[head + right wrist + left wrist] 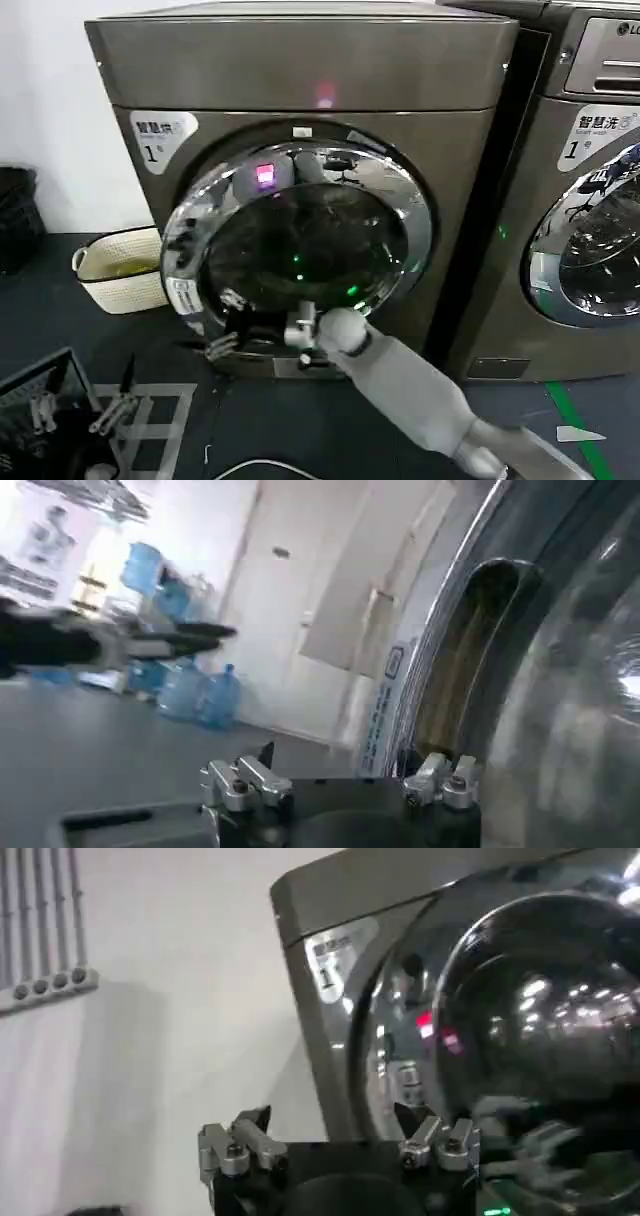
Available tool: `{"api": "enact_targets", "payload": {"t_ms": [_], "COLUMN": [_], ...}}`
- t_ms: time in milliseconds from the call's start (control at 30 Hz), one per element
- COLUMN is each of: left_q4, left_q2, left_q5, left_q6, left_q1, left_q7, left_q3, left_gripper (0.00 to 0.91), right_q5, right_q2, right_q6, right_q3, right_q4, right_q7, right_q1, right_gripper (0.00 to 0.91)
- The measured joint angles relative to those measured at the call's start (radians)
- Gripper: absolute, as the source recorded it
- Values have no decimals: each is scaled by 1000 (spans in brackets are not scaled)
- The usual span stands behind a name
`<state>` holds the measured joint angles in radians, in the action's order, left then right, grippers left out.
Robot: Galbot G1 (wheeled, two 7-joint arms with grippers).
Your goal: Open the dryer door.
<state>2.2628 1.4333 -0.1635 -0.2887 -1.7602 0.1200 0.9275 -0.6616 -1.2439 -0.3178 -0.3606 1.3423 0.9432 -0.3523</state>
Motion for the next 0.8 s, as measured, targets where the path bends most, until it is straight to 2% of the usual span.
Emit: {"api": "enact_targets", "payload": {"t_ms": [233, 500, 667, 800], "left_q4": [-19, -60, -108, -151], "left_q2": [-48, -116, -194, -264], "left_q5": [-65, -117, -152, -162], "left_q6": [27, 37, 44, 46], "left_q1": [30, 73, 124, 179], "left_q7": [21, 24, 32, 37], "left_q3": [37, 50, 36, -4], "left_gripper": [907, 907, 907, 907], "right_q5": [-79, -84, -80, -81], "right_q2": [117, 251, 355, 407], "right_q6": [6, 15, -4, -33], "right_q3": [50, 163, 358, 608], "right_q4": [97, 228, 332, 434], "right_q7": [182, 246, 272, 296], "right_q1": [-40, -140, -330, -588], "right_gripper": [907, 907, 907, 907]}}
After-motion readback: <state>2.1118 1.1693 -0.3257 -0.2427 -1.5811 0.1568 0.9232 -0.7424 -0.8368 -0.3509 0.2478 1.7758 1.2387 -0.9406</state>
